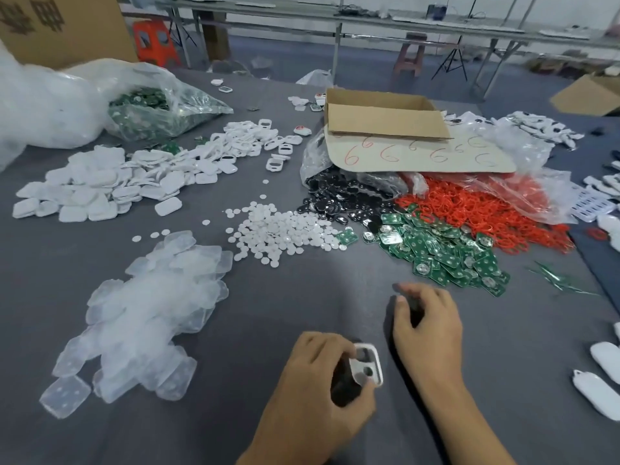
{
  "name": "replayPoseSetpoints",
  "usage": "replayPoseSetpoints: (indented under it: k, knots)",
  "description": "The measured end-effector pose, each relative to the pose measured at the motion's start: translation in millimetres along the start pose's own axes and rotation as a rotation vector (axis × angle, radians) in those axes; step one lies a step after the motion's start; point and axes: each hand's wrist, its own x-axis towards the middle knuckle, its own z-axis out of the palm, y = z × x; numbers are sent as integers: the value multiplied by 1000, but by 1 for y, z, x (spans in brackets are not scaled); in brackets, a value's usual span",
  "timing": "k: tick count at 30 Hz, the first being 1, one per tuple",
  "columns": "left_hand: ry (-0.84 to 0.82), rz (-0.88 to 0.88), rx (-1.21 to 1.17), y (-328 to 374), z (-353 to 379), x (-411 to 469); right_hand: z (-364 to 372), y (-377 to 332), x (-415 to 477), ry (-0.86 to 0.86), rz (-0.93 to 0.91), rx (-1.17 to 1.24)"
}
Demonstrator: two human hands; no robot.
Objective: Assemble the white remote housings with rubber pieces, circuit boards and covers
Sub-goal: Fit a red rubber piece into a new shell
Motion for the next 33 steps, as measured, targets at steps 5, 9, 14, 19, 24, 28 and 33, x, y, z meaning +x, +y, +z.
replayPoseSetpoints:
  k: [5,9,14,19,24,28,33]
  knots:
    - [36,23,20,-2,3,3,3,1,2,-7,-18,-22]
    - [33,-14,-2,-4,5,5,4,4,1,-21,-54,-50]
    - [0,82,100,-4,10,11,6,5,0,-34,-87,-80]
    - [-7,15,6,-7,7,9,6,6,2,-26,-53,-52]
    - [35,-33,-149,-5,-3,10,3,2,0,-27,-51,-10]
    - [21,-53,-120,-8,-4,8,3,0,1,-4,-46,57]
    - [119,82,84,-15,-5,13,-11,11,44,105,110,128]
